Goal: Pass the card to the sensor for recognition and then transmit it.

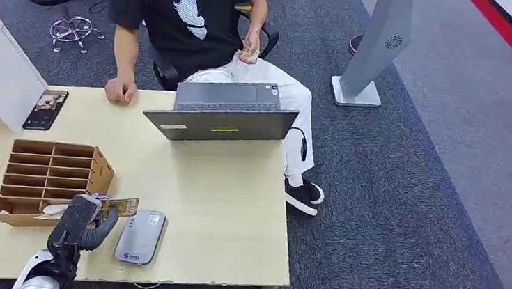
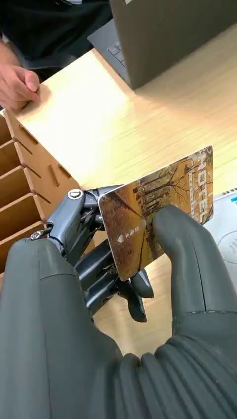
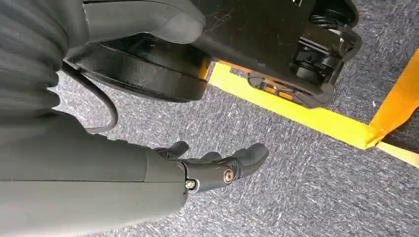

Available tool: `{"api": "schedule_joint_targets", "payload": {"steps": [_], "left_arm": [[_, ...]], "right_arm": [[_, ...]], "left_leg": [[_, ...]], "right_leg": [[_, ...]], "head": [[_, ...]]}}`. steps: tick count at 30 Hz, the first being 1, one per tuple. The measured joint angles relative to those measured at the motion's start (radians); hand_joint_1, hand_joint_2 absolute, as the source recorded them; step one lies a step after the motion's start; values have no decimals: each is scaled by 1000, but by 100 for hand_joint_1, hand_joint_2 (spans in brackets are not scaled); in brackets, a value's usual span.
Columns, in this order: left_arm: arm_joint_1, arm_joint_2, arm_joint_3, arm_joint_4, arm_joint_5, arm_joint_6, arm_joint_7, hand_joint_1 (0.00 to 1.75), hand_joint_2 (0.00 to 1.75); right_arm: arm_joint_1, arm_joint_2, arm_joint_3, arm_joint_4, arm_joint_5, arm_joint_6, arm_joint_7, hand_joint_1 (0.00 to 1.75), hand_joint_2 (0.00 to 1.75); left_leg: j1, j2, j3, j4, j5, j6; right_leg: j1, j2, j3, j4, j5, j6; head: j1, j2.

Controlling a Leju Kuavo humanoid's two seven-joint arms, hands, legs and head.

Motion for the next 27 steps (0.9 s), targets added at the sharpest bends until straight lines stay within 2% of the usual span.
{"api": "schedule_joint_targets", "payload": {"steps": [18, 27], "left_arm": [[6, -2, -3, 16, 14, -9, -23, 175, 175], [6, -16, -32, 57, 8, -30, -21, 175, 175]], "right_arm": [[-4, -2, 27, 0, -4, 0, 0, 0, 175], [-8, -3, 53, -1, -25, 0, 6, 0, 175]], "left_leg": [[0, 0, 0, 0, 0, 0], [0, 0, 0, 0, 0, 0]], "right_leg": [[0, 0, 0, 0, 0, 0], [0, 0, 0, 0, 0, 0]], "head": [[0, 0], [0, 0]]}}
